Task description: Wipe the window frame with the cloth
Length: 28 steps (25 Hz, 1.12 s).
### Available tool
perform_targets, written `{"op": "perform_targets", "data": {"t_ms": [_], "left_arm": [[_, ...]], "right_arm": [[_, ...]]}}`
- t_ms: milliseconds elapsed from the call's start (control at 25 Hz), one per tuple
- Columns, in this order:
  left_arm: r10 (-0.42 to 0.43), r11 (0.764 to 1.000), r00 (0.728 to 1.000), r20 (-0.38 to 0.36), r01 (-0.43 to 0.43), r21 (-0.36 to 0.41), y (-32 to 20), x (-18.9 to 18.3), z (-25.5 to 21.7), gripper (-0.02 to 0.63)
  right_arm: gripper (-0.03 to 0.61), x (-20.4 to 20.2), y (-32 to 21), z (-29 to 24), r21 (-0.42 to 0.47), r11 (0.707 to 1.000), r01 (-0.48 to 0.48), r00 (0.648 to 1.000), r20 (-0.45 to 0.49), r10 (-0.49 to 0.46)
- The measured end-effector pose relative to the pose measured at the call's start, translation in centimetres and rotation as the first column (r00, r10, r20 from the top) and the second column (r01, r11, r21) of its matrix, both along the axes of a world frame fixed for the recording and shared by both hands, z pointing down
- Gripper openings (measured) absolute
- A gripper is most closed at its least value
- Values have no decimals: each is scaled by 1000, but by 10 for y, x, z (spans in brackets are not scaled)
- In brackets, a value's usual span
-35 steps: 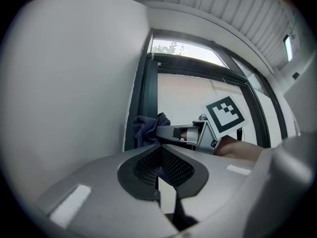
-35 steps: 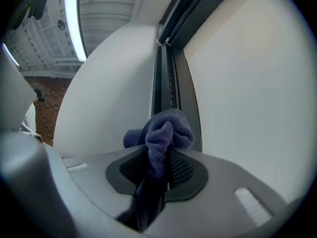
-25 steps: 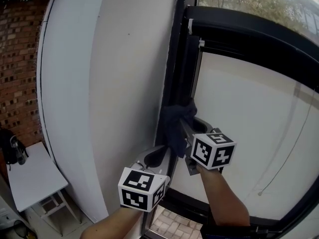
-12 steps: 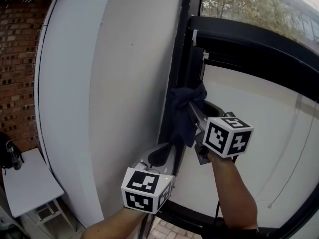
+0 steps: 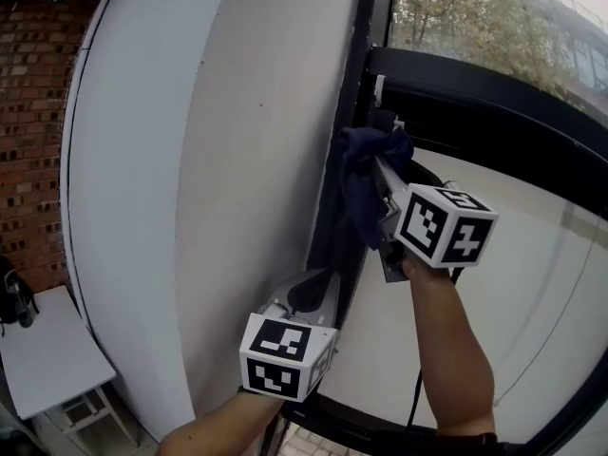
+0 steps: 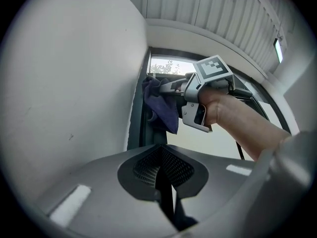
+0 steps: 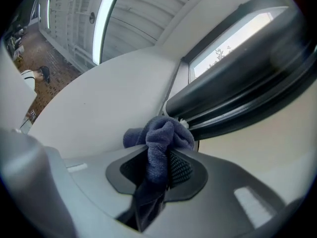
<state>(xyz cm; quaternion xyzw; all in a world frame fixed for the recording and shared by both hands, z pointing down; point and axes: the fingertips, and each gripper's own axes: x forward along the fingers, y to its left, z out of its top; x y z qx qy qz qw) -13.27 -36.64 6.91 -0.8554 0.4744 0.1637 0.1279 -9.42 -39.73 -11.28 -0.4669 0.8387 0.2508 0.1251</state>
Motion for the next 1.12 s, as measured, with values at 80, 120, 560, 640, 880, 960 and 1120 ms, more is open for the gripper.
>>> {"op": "perform_targets", "data": {"t_ms": [80, 120, 560, 640, 880, 960, 1120], "left_arm": [[14, 1000, 1000, -6, -14, 1, 2, -1, -3, -6], [19, 1000, 1000, -9, -19, 2, 3, -1, -4, -8], [42, 999, 999, -15, -42, -3, 9, -1, 3, -6], [38, 999, 999, -21, -38, 2, 13, -5, 8, -6], [41, 999, 999, -14, -41, 2, 22, 0, 18, -6], [41, 999, 999, -13, -41, -3, 26, 2, 26, -6], [39, 999, 999, -18, -40, -32, 35, 3, 45, -6]], "right_arm": [[87, -2, 0, -11, 14, 1000, -20, 1000, 3, 20], [87, -4, 0, -15, 18, 999, -28, 1000, 3, 28], [86, 1, 9, -55, 26, 999, -25, 990, 136, 22], [86, 2, 13, -45, 24, 1000, -7, 989, 148, 4], [87, 3, 25, -16, 30, 999, 13, 993, 117, -17], [87, 6, 30, -2, 18, 1000, 19, 993, 117, -21], [87, 14, 42, 30, -7, 999, 33, 993, 118, -32]]}}
